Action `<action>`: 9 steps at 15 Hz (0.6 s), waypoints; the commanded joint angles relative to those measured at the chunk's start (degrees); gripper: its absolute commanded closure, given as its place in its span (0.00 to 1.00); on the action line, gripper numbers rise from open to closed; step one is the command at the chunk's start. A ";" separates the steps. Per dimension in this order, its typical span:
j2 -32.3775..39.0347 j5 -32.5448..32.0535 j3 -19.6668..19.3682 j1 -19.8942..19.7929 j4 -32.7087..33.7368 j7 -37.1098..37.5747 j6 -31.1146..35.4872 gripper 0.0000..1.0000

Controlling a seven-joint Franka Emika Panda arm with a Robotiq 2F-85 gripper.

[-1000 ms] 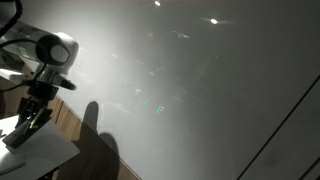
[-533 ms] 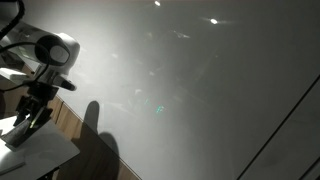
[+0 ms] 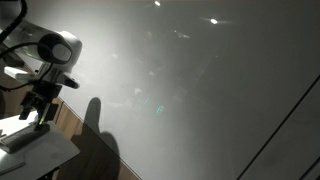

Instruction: Use the eraser to wipe off the markings on the whiteboard

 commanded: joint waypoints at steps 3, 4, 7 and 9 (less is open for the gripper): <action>-16.09 5.00 0.41 1.30 -5.53 -5.24 4.22 0.00; -18.74 5.51 0.79 1.74 -5.28 -5.75 3.59 0.00; -27.50 5.99 2.52 3.10 -2.53 -5.77 -4.10 0.00; -30.82 5.16 3.68 3.30 0.26 -5.32 -8.74 0.00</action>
